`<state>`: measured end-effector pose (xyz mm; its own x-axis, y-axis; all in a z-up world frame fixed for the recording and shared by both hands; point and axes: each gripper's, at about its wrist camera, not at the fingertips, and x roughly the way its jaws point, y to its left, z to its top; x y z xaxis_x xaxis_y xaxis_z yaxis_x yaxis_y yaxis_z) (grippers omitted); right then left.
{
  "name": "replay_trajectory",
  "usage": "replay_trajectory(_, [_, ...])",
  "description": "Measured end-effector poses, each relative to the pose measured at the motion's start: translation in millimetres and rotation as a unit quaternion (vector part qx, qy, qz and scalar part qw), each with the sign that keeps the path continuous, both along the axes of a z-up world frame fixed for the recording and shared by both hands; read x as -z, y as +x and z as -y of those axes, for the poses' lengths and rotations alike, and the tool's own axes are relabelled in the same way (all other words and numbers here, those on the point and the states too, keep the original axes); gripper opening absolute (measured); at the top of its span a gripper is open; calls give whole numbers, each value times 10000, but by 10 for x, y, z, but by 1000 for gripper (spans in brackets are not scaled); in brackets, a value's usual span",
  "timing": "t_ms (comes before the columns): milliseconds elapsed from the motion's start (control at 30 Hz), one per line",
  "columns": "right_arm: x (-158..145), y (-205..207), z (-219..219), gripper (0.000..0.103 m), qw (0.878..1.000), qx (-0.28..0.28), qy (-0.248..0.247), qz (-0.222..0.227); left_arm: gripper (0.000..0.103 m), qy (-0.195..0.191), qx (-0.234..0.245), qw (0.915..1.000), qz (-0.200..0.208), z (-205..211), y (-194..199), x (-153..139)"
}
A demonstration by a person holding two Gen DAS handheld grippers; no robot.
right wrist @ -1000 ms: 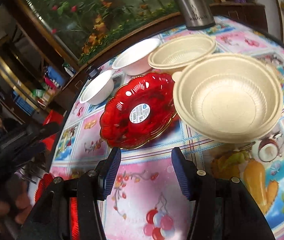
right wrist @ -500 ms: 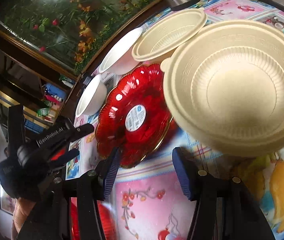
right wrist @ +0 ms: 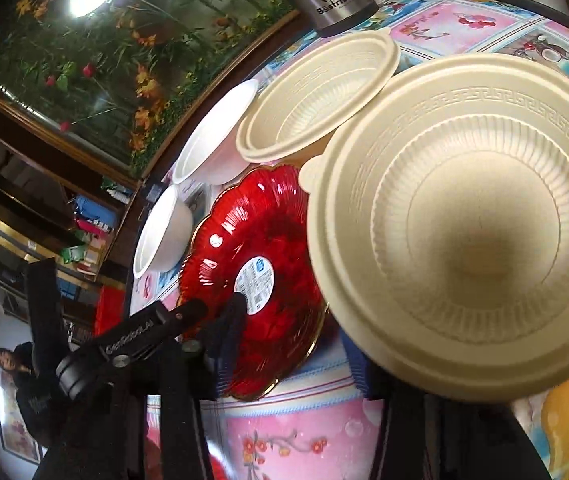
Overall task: Organize plates and bowls
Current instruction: 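Grasp the small red plate with the white sticker using the left gripper, then lift the small red plate and lower it onto the large red plate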
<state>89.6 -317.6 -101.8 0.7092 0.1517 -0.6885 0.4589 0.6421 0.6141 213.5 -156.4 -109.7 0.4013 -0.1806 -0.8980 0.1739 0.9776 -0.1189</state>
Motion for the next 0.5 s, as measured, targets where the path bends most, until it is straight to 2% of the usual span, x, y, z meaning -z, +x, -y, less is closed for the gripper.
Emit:
replay_trajectory(67, [20,23,29,19,10000,38,-18,-86,41,-43,70,10000,-10,30,-15,-12])
replay_trajectory(100, [40,21,48,13,9999,55,2,-107,38,-80,119,9999,-12,42,-29,-15])
replay_trajectory(167, [57,18,71,12,9999,70,47,-100,25,-160,215,9996,-38,61,-49,-20])
replay_trajectory(233, [57,18,58,11,9999,59,-22,-97,19,-160,324,9993,-54,90,-93,-24])
replay_trajectory(500, [60,-80,-21,11,9998,-136,9,-123,18,-159,278,9995,-86,-88,-294,-34])
